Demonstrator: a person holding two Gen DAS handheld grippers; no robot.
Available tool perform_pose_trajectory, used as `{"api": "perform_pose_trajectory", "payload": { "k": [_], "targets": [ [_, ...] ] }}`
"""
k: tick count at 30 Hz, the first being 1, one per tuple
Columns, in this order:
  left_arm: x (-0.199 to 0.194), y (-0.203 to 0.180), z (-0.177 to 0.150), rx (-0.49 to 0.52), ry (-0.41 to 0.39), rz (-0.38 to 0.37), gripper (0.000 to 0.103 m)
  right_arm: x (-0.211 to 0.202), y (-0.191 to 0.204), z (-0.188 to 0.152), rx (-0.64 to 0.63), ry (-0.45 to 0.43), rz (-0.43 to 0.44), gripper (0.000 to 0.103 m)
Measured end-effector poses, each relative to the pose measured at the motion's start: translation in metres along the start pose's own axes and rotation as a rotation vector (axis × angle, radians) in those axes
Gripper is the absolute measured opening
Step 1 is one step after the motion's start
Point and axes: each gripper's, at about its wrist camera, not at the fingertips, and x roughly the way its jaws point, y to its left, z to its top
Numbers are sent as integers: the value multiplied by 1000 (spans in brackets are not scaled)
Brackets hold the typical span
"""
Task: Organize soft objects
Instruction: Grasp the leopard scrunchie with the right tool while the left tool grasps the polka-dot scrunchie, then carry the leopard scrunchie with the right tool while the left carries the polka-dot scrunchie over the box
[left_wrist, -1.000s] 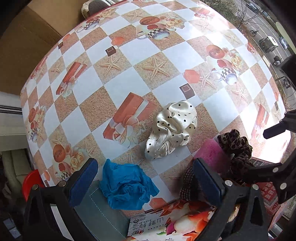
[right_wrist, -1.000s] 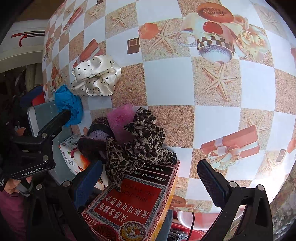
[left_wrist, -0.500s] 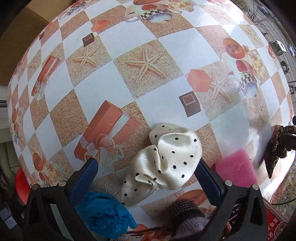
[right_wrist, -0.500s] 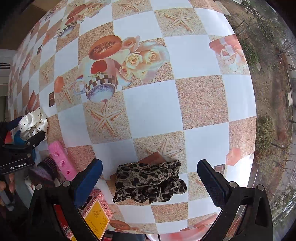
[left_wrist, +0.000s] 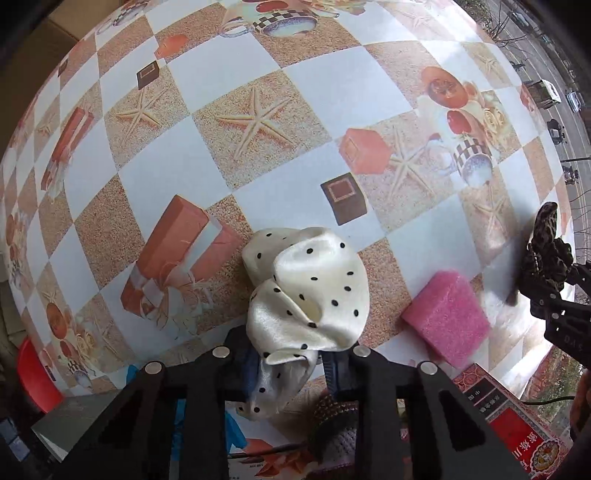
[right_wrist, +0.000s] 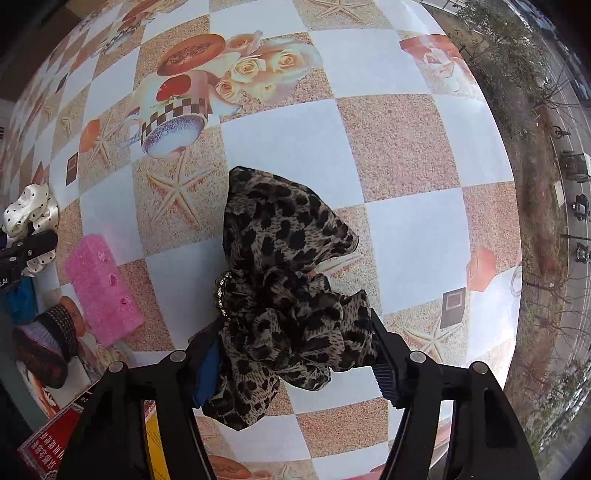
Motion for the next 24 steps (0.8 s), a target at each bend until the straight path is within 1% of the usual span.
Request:
{"api": "perform_pose_trajectory", "payload": {
  "k": [1,2,3,5,7,8,10,12,13,14,16,19,20,24],
  "targets": [
    [-8,0,-3,-4,-29,-6,26,-3,-6,-3,23,-9,30,39],
    [-18,2,-8,-5,-64,-9,26,-5,-13,-5,56,-15,73,37],
    [-27,4,-13,-7,-97,-13,26,-8,-20,-9,90,-23,109,37],
    [-49,10,-26,-21,-157,-21,26,-18,-28,-16,133,-58,134,37],
    [-71,15,-43,-31,-211,-48,26,-29,-37,-24,169,-93,178,37],
    [-82,15,-51,-31,-235,-50,26,-35,-39,-29,185,-106,197,37],
    [-102,12,-64,-25,-276,-38,26,-47,-39,-40,199,-132,217,37],
    [-117,-5,-72,-18,-307,-24,26,-66,-38,-50,193,-167,222,37],
    [-123,-14,-72,-16,-321,-22,26,-83,-41,-39,187,-185,227,37],
    [-129,-14,-81,-14,-334,-23,26,-99,-37,-26,181,-203,231,37],
    [-137,-21,-97,-15,-355,-23,26,-126,-25,-28,166,-248,236,37],
    [-148,-23,-122,-26,-366,-50,26,-158,-10,-44,146,-306,249,37],
    [-153,-23,-131,-25,-372,-53,26,-167,-1,-45,138,-321,254,37],
    [-167,-27,-165,22,-401,-26,26,-195,35,-63,73,-360,267,37]
  ]
}}
